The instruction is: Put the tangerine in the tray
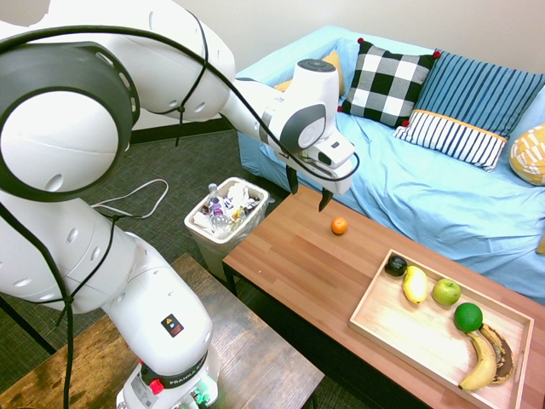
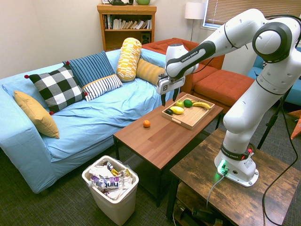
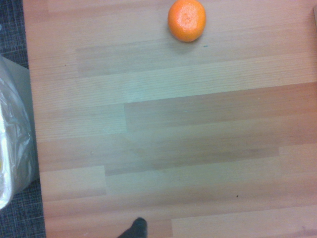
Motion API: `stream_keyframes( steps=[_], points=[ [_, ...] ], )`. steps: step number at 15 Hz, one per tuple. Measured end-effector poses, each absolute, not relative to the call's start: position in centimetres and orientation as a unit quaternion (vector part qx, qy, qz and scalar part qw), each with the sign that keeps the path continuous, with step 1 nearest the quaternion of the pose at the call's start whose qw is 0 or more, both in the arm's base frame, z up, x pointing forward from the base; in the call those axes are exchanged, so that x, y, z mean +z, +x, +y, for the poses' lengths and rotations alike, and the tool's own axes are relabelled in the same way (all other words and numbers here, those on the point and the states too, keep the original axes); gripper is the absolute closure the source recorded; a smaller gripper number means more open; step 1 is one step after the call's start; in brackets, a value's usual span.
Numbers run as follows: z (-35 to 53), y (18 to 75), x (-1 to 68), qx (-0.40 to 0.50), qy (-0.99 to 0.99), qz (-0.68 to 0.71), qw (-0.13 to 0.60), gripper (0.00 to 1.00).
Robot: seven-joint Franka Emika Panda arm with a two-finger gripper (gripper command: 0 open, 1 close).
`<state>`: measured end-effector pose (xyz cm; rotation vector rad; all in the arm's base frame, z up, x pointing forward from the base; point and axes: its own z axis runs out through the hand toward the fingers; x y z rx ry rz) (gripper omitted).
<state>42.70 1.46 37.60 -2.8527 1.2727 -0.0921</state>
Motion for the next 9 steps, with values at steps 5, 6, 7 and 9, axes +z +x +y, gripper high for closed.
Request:
stream_keyframes(
  steps=[5, 6, 7, 9],
  points=[
    [3.2, 44.4, 35.8, -0.033, -0.911, 0.41, 0.003, 0.0],
    [3.8, 45.2, 35.0, -0.037, -0.908, 0.418, 0.003, 0.0],
    [4.2, 46.2, 34.2, -0.042, -0.903, 0.427, 0.001, 0.0],
    [4.6, 48.3, 32.4, -0.06, -0.889, 0.454, -0.006, 0.0]
  ],
)
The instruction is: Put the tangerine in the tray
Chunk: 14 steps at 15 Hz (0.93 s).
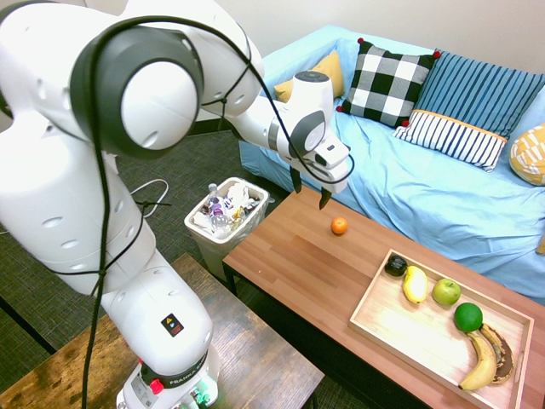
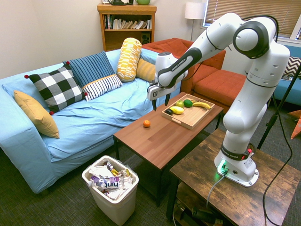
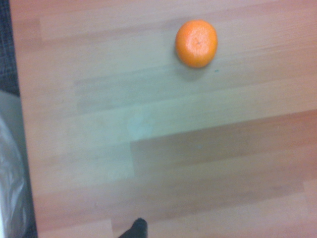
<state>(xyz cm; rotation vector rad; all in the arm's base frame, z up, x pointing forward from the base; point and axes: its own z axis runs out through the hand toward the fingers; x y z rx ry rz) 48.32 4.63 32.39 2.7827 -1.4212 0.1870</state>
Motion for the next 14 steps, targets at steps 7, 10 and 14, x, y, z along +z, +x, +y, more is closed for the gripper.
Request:
stream_keyframes(
  steps=[7, 10, 14],
  points=[
    [3.2, 56.0, 24.6, 0.054, 0.858, -0.51, 0.021, 0.0],
    [2.3, 59.0, 21.0, 0.043, 0.848, -0.527, 0.024, 0.0],
    [1.8, 62.0, 16.9, 0.024, 0.841, -0.539, 0.028, 0.0]
  ],
)
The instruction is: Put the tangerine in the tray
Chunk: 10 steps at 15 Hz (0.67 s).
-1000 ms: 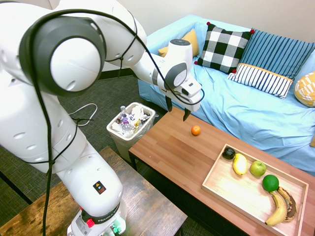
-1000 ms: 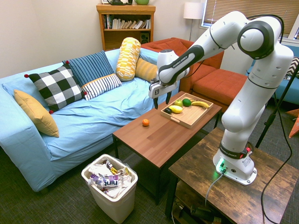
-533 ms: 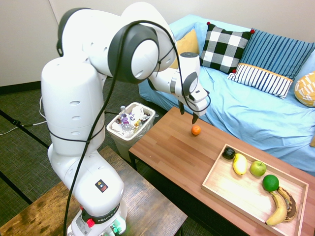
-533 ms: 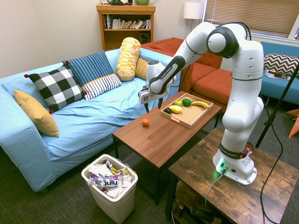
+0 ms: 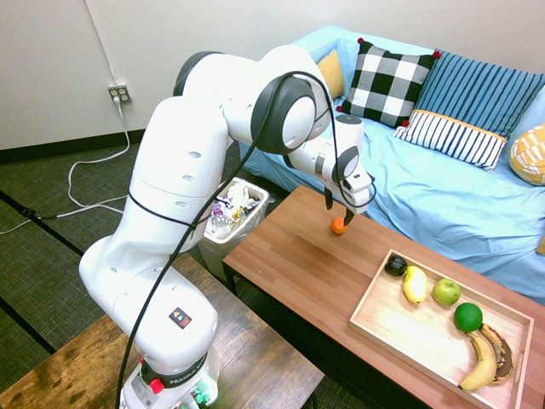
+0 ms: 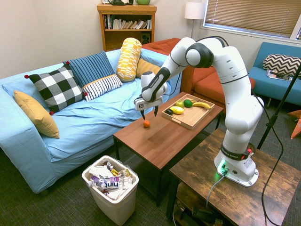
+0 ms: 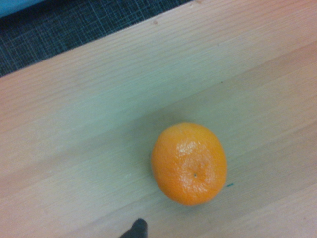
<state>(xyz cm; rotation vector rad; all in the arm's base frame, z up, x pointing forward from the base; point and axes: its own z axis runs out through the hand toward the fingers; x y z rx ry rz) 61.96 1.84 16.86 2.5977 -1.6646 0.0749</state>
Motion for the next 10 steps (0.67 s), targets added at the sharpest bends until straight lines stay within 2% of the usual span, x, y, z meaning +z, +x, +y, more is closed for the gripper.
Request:
stream_keyframes(
  steps=[10],
  points=[
    [0.9, 65.4, 11.0, -0.007, 0.836, -0.546, 0.045, 0.0]
  ],
)
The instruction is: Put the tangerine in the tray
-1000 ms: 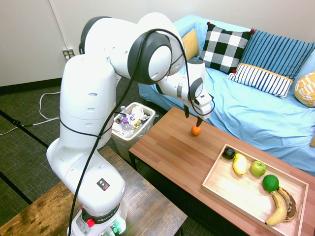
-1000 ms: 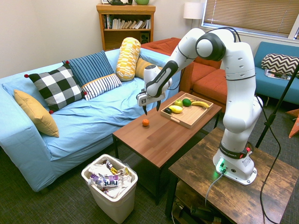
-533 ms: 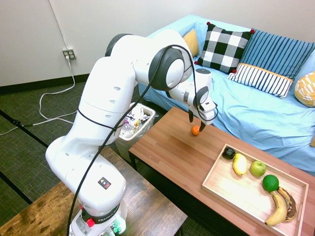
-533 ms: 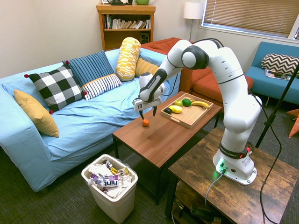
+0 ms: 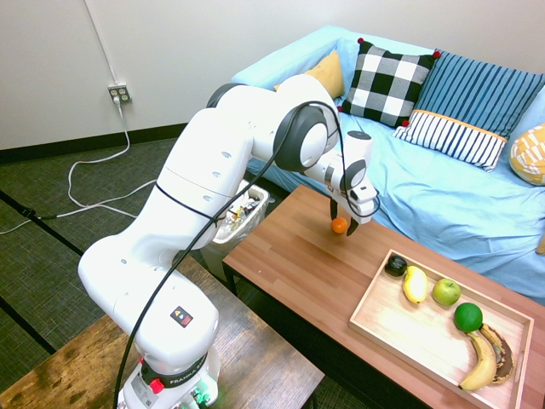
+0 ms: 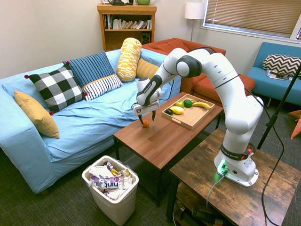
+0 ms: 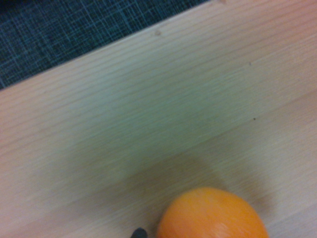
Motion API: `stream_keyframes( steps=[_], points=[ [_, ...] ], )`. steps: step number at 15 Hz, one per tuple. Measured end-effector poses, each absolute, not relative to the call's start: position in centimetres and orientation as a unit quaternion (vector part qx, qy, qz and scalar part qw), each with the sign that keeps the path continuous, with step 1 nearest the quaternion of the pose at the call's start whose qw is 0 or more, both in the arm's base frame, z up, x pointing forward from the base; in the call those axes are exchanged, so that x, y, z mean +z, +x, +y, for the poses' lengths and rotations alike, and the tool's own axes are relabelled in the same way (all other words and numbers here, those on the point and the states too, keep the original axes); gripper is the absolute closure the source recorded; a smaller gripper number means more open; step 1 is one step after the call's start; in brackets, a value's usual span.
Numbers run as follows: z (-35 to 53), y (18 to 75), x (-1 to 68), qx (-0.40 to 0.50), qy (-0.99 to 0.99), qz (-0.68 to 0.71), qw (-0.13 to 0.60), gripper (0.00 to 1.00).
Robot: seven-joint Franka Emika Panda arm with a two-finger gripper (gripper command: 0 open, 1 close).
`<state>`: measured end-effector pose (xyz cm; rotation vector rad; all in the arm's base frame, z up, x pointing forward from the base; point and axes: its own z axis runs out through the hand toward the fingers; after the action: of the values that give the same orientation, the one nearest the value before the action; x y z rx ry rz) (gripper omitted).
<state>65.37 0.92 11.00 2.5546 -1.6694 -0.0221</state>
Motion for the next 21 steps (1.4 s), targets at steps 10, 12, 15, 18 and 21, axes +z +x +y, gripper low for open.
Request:
stream_keyframes(
  steps=[10, 12, 15, 18, 21],
  points=[
    [1.3, 66.1, 9.7, -0.021, 0.837, -0.545, 0.048, 1.0],
    [1.3, 66.2, 9.9, -0.023, 0.837, -0.544, 0.049, 1.0],
    [1.3, 66.4, 10.1, -0.028, 0.839, -0.542, 0.049, 1.0],
    [0.8, 66.7, 10.8, -0.027, 0.838, -0.543, 0.043, 1.0],
    [-2.1, 67.6, 15.9, -0.015, 0.84, -0.542, 0.029, 1.0]
  ],
)
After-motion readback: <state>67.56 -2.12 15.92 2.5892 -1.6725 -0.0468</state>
